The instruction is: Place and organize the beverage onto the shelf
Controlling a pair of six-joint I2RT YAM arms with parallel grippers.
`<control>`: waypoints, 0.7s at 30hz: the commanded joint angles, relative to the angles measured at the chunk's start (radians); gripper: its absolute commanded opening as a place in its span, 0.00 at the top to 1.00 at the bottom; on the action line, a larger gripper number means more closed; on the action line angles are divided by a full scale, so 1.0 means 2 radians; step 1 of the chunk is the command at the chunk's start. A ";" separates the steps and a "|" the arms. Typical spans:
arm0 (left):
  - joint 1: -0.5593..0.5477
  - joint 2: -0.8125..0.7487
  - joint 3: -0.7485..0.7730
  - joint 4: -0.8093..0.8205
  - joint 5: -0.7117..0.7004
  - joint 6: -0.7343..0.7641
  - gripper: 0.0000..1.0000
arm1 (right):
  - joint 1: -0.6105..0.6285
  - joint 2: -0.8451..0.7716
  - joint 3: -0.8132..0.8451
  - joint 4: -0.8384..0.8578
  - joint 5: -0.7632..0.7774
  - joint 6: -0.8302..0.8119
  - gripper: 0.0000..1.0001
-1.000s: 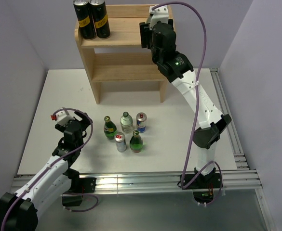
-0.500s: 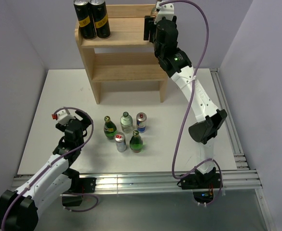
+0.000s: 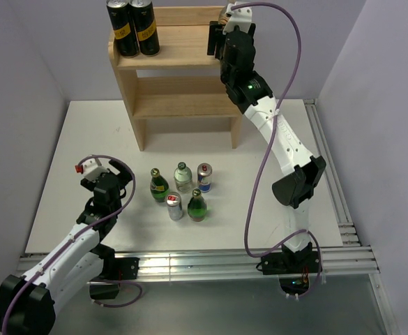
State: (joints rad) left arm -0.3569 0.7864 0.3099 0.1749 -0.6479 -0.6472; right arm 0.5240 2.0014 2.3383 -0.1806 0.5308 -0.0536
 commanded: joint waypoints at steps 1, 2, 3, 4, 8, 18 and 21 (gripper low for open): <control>-0.002 0.000 0.021 0.011 0.000 0.005 0.10 | -0.010 -0.003 -0.017 0.025 0.047 -0.015 0.39; -0.002 0.000 0.021 0.011 0.000 0.005 0.10 | -0.010 -0.004 -0.021 0.029 0.051 -0.020 0.34; -0.002 0.000 0.021 0.011 0.000 0.005 0.10 | -0.009 -0.005 -0.024 0.032 0.057 -0.022 0.31; -0.002 0.000 0.021 0.011 0.000 0.005 0.10 | -0.010 -0.006 -0.027 0.034 0.057 -0.022 0.30; -0.002 0.000 0.022 0.008 -0.003 0.005 0.10 | -0.009 -0.007 -0.030 0.032 0.061 -0.023 0.06; -0.002 -0.003 0.021 0.008 -0.005 0.004 0.10 | -0.005 -0.021 -0.048 0.034 0.067 -0.022 0.00; -0.002 -0.004 0.021 0.007 -0.006 0.004 0.10 | -0.003 -0.024 -0.048 0.030 0.073 -0.023 0.00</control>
State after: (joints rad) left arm -0.3573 0.7883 0.3107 0.1745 -0.6510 -0.6472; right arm 0.5411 1.9999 2.2509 -0.1123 0.5896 -0.0799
